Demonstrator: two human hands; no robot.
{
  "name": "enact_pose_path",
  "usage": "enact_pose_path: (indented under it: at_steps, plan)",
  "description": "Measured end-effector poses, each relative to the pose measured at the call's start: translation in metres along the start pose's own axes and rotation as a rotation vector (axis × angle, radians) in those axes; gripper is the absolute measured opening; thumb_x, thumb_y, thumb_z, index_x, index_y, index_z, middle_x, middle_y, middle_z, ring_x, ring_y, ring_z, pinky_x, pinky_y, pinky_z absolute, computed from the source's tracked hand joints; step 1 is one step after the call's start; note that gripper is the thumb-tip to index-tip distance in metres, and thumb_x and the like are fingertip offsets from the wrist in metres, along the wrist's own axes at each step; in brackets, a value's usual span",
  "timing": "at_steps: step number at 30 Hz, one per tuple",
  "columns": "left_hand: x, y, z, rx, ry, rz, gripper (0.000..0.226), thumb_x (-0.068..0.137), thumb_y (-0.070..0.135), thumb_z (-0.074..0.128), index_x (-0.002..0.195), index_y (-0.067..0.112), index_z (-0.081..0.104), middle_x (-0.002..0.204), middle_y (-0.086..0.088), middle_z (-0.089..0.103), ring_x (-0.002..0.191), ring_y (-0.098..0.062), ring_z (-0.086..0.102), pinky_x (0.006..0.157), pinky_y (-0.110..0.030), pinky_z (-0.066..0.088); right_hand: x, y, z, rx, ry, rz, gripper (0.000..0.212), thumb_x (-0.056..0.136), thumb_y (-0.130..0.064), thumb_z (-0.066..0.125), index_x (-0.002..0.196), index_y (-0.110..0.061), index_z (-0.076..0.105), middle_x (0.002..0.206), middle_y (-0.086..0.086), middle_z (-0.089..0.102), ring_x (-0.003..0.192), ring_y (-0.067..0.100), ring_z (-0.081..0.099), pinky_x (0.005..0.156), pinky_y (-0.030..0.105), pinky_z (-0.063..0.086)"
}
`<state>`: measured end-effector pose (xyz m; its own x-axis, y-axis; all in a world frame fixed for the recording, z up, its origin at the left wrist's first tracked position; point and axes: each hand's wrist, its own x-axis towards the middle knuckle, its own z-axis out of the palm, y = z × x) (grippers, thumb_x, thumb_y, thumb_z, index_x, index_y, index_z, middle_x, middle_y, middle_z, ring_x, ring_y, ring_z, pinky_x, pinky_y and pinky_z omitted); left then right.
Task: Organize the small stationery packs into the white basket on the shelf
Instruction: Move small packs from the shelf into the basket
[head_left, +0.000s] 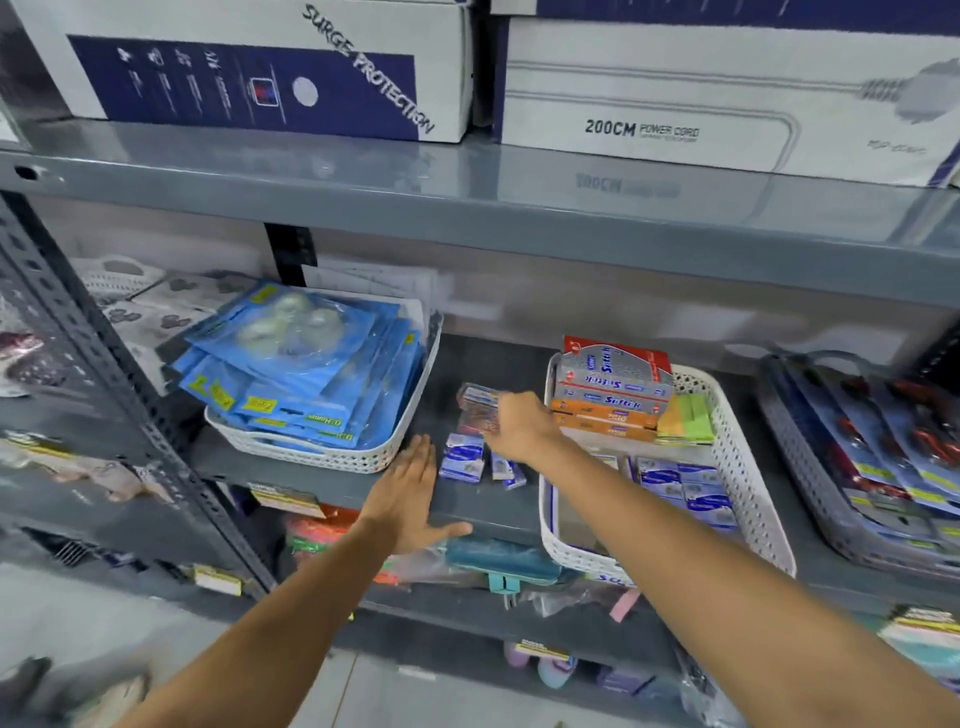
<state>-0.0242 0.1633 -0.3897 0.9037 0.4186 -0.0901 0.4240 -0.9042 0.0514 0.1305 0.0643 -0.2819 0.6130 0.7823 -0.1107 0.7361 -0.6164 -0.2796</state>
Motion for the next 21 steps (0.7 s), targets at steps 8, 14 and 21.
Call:
enact_pose_path:
  at_steps: [8,14,21]
  plan:
    - [0.017,-0.002,-0.001,0.023,0.028,0.084,0.144,0.05,0.098,0.012,0.149,-0.004,-0.003,0.159,-0.025,-0.007,0.148,-0.034,-0.006,0.122,-0.044,-0.003,0.012,-0.014,0.024,-0.172,-0.205,0.072,0.035,0.082,-0.022,0.069,0.109,-0.002,0.063,0.104,0.013,0.066,0.097,0.03,0.066,0.076,0.031,0.051]
    - [0.023,-0.002,0.0,0.029,0.018,0.106,0.148,0.044,0.101,0.007,0.15,-0.001,-0.007,0.16,-0.021,-0.008,0.149,-0.03,-0.01,0.122,-0.044,-0.002,0.018,-0.014,0.021,-0.18,-0.236,0.102,0.036,0.08,-0.03,0.07,0.104,-0.005,0.062,0.085,0.007,0.056,0.081,0.025,0.06,0.069,0.029,0.049]
    - [0.025,-0.005,0.007,-0.019,0.054,0.095,0.145,0.049,0.102,0.023,0.152,0.003,-0.006,0.162,-0.014,-0.006,0.149,-0.023,-0.009,0.122,-0.039,-0.003,0.015,-0.011,0.027,-0.192,-0.156,0.097,0.038,0.078,-0.026,0.071,0.111,-0.007,0.063,0.108,0.011,0.067,0.094,0.028,0.067,0.068,0.029,0.047]
